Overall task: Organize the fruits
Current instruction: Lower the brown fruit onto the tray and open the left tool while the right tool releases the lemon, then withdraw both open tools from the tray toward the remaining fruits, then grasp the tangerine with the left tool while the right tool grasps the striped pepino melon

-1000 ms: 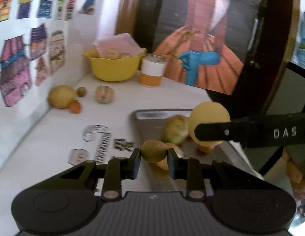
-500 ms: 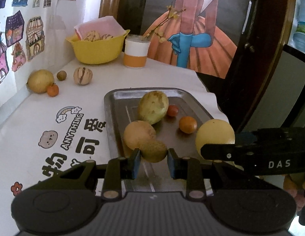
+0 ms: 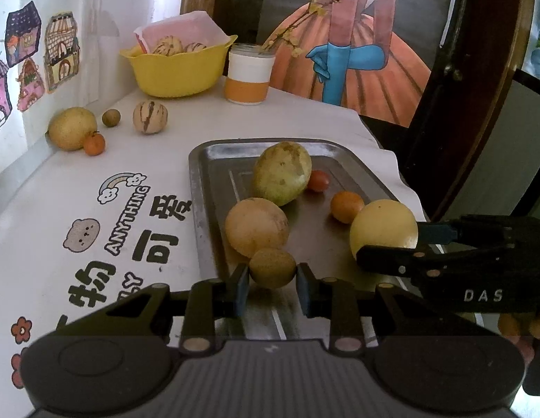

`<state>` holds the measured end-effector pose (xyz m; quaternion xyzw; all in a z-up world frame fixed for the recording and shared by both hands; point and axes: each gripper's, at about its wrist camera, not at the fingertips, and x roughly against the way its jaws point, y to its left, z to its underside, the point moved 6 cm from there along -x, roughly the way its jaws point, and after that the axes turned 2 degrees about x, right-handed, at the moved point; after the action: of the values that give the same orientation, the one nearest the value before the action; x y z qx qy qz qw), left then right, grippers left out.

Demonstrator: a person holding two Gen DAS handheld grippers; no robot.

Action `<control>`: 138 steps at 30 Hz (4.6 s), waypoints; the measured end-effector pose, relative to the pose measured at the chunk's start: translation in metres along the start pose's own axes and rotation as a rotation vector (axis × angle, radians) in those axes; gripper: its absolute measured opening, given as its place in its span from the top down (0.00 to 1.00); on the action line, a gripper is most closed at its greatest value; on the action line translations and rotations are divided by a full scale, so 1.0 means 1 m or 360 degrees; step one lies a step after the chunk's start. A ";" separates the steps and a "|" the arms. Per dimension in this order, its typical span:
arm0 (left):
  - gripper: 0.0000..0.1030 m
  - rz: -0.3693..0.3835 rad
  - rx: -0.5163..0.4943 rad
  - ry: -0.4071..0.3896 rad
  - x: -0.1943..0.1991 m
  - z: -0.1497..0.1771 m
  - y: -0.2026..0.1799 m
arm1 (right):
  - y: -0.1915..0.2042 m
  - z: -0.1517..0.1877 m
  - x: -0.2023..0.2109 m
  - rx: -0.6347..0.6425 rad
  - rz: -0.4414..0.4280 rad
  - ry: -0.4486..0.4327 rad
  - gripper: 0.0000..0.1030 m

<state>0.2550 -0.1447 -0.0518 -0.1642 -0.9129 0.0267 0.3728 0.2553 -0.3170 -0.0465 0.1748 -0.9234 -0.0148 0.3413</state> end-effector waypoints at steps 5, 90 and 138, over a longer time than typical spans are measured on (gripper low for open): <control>0.69 -0.0004 0.0004 0.0012 -0.003 0.001 0.000 | 0.002 0.000 -0.002 0.0029 0.0012 -0.0023 0.37; 0.00 -0.0298 0.0091 -0.0420 0.073 -0.092 0.128 | 0.109 -0.207 -0.020 0.0196 -0.0180 -0.0024 0.01; 0.70 -0.0363 0.0314 -0.0135 -0.084 -0.118 0.179 | 0.062 -0.185 -0.249 -0.0124 -0.0248 0.0351 0.53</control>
<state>0.4430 -0.0114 -0.0539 -0.0208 -0.9334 0.0806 0.3489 0.5295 -0.1586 -0.0514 0.2333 -0.8626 -0.0577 0.4451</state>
